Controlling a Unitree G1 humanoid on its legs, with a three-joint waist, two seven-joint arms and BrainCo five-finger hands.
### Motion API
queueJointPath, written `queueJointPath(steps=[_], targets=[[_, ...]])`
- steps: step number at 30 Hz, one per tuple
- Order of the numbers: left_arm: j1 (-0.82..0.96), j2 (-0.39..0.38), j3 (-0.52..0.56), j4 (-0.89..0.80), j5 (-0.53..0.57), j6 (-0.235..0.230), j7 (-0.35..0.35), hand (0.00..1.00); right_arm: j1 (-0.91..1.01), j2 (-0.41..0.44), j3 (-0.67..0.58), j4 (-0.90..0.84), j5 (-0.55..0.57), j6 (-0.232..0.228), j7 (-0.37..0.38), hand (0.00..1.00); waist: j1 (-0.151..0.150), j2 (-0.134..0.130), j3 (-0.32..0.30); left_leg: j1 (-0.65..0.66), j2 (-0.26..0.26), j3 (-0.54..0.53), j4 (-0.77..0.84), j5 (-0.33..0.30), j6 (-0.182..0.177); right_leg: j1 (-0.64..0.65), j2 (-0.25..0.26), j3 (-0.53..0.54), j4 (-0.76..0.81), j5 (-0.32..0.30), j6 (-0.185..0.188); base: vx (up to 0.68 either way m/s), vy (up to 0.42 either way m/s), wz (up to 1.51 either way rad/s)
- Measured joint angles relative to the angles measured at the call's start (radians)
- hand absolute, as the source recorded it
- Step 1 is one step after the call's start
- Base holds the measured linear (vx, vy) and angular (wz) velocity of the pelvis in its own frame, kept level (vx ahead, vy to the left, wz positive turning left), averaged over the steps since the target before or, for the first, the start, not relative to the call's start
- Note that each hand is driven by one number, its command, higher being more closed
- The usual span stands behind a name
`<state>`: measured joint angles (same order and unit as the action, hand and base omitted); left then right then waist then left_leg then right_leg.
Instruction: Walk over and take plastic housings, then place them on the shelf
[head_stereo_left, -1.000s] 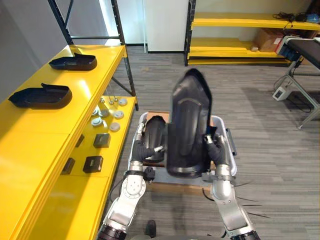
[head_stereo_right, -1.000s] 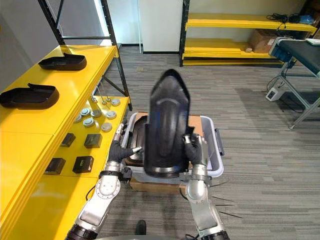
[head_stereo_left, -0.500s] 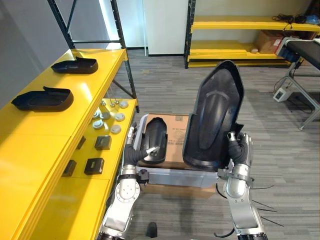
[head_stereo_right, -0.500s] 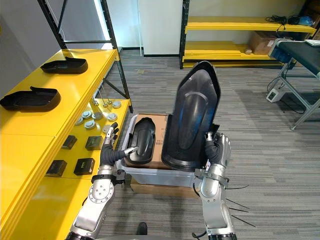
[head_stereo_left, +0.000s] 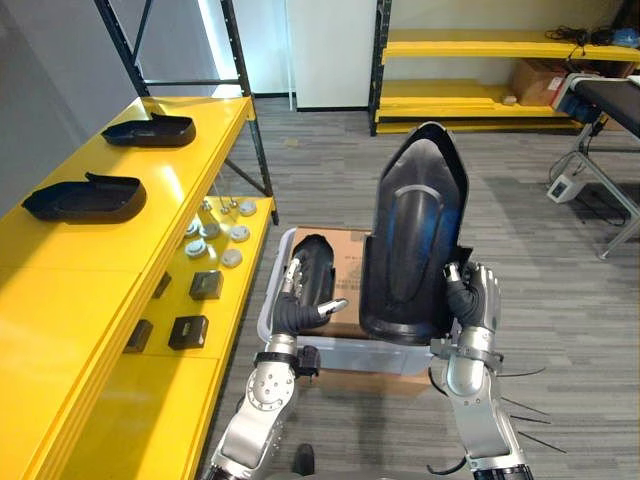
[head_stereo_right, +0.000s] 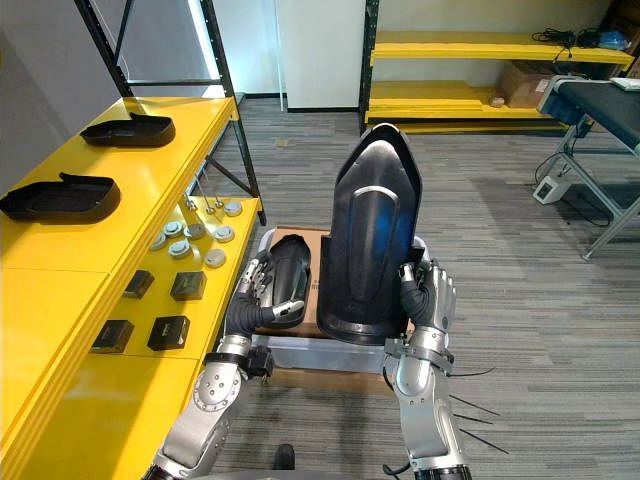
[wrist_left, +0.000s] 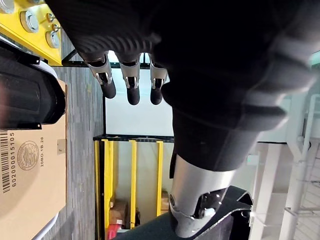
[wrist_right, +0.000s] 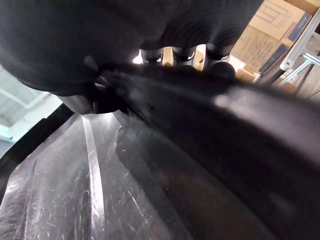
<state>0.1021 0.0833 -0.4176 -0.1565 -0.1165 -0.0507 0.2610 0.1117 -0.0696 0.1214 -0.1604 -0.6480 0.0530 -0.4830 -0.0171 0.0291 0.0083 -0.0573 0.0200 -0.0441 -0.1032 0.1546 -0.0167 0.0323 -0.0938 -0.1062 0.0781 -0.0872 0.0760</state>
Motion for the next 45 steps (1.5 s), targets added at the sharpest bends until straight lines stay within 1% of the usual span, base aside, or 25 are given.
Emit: queueJointPath(steps=[2,6,10,11,14,18,22,23,28,31,35,36,38,39,41,43,44,45], targets=[[-0.005,0.001,-0.016,0.000,-0.009,0.000,-0.013,0.00,0.000,-0.001,0.009,0.000,0.035,-0.002,0.004,1.00,0.001,0.005,-0.005,0.000,0.000,-0.001,0.000,0.000,0.000,0.000,0.000,0.000,0.000,0.000,0.000,0.00,0.000,0.00],[-0.006,0.003,-0.030,0.000,-0.028,-0.001,-0.032,0.00,-0.009,-0.004,0.012,0.022,0.065,-0.005,0.007,1.00,0.000,0.011,-0.013,0.000,0.000,-0.001,0.000,0.000,0.000,0.000,0.001,-0.001,0.001,0.000,0.000,0.00,0.000,0.00],[-0.011,0.018,-0.061,-0.001,-0.035,-0.002,-0.050,0.00,-0.009,-0.009,0.012,0.031,0.088,-0.005,0.015,1.00,0.000,0.011,-0.013,0.000,0.000,-0.002,0.000,0.000,0.000,0.000,0.001,-0.001,0.001,0.000,0.000,0.00,0.000,0.00],[-0.011,0.021,-0.063,-0.003,-0.050,-0.003,-0.064,0.00,-0.009,-0.015,0.012,0.031,0.089,-0.005,0.022,1.00,0.000,0.011,-0.014,0.000,0.000,-0.002,0.000,0.000,0.000,0.000,0.001,-0.001,0.001,0.000,0.000,0.00,0.000,0.00],[-0.012,0.022,-0.074,-0.018,-0.074,-0.004,-0.068,0.00,-0.009,-0.016,0.014,0.033,0.090,-0.006,0.031,1.00,0.000,0.009,-0.015,0.000,0.000,-0.002,0.000,0.000,0.000,0.000,0.001,-0.001,0.001,0.000,0.000,0.00,0.000,0.00],[-0.015,0.032,-0.102,-0.035,-0.109,-0.006,-0.099,0.00,-0.011,-0.017,0.014,0.044,0.111,-0.007,0.046,1.00,0.000,0.007,-0.016,0.000,0.000,-0.003,0.000,0.000,0.000,0.000,0.001,-0.001,0.002,0.000,0.000,0.00,0.000,0.00],[-0.015,0.051,-0.113,-0.035,-0.109,-0.005,-0.111,0.00,-0.027,-0.017,0.015,0.077,0.141,-0.008,0.061,1.00,-0.001,0.006,-0.017,0.000,0.000,-0.003,0.000,0.000,0.000,0.000,0.001,0.000,0.002,0.000,0.000,0.00,0.000,0.00],[-0.015,0.055,-0.116,-0.035,-0.109,-0.005,-0.112,1.00,-0.027,-0.018,0.014,0.077,0.150,-0.008,0.072,1.00,-0.001,0.005,-0.018,0.000,0.000,-0.002,0.000,0.000,0.000,0.000,0.001,0.000,0.002,0.000,0.000,0.00,0.000,0.00],[-0.017,0.067,-0.114,-0.035,-0.113,-0.013,-0.127,1.00,-0.027,-0.034,0.013,0.079,0.188,-0.008,0.087,1.00,0.000,0.003,-0.019,0.001,0.000,-0.002,0.000,0.001,0.000,0.000,0.001,0.000,0.002,0.001,0.000,0.00,0.000,0.00],[-0.040,0.091,-0.124,-0.035,-0.137,-0.015,-0.131,1.00,-0.027,-0.047,0.015,0.100,0.207,-0.009,0.098,1.00,0.000,0.002,-0.020,0.001,0.000,-0.002,0.000,0.001,0.000,0.000,0.001,0.000,0.003,0.001,0.000,0.00,0.000,0.00],[-0.043,0.106,-0.126,-0.030,-0.160,-0.013,-0.133,1.00,-0.027,-0.052,0.014,0.101,0.209,-0.027,0.098,1.00,-0.004,0.000,-0.021,0.003,0.002,-0.001,0.000,0.001,0.000,0.000,0.001,0.002,0.003,0.001,0.001,0.00,0.000,0.00],[-0.043,0.117,-0.140,-0.030,-0.167,-0.014,-0.151,1.00,-0.031,-0.057,0.017,0.101,0.215,-0.030,0.113,1.00,-0.005,-0.001,-0.021,0.003,0.002,0.000,0.000,0.001,0.000,0.000,0.001,0.003,0.003,0.002,0.001,0.00,0.000,0.00],[-0.043,0.126,-0.151,-0.029,-0.178,-0.013,-0.155,1.00,-0.039,-0.059,0.016,0.101,0.217,-0.031,0.117,1.00,-0.007,-0.001,-0.021,0.003,0.003,0.001,0.000,0.001,0.000,0.000,0.002,0.004,0.003,0.003,0.001,0.00,0.000,0.00],[-0.043,0.132,-0.155,-0.030,-0.187,-0.015,-0.169,1.00,-0.042,-0.059,0.016,0.101,0.217,-0.031,0.117,1.00,-0.007,-0.002,-0.022,0.003,0.003,0.002,0.000,0.001,0.000,0.000,0.002,0.005,0.002,0.004,0.001,0.00,0.000,0.00],[-0.043,0.133,-0.175,-0.030,-0.190,-0.022,-0.193,1.00,-0.043,-0.062,0.016,0.101,0.219,-0.031,0.119,1.00,-0.006,-0.003,-0.022,0.003,0.004,0.003,0.000,0.001,0.000,0.000,0.002,0.006,0.000,0.005,0.001,0.00,0.000,0.00],[-0.043,0.133,-0.185,-0.030,-0.196,-0.023,-0.201,1.00,-0.043,-0.066,0.016,0.101,0.235,-0.031,0.125,1.00,-0.005,-0.004,-0.022,0.003,0.004,0.003,0.000,0.001,0.000,0.000,0.002,0.006,-0.001,0.006,0.002,0.00,0.000,0.00],[-0.043,0.135,-0.184,-0.030,-0.196,-0.025,-0.205,0.00,-0.043,-0.070,0.016,0.102,0.245,-0.031,0.131,1.00,-0.005,-0.005,-0.023,0.003,0.004,0.003,0.000,0.001,0.000,0.000,0.002,0.007,-0.001,0.006,0.002,0.00,0.000,0.00],[-0.043,0.135,-0.184,-0.030,-0.196,-0.026,-0.206,0.00,-0.043,-0.072,0.016,0.102,0.246,-0.031,0.134,1.00,-0.005,-0.005,-0.023,0.003,0.004,0.003,0.000,0.001,0.000,0.000,0.003,0.007,-0.001,0.006,0.002,0.00,0.000,0.00]])
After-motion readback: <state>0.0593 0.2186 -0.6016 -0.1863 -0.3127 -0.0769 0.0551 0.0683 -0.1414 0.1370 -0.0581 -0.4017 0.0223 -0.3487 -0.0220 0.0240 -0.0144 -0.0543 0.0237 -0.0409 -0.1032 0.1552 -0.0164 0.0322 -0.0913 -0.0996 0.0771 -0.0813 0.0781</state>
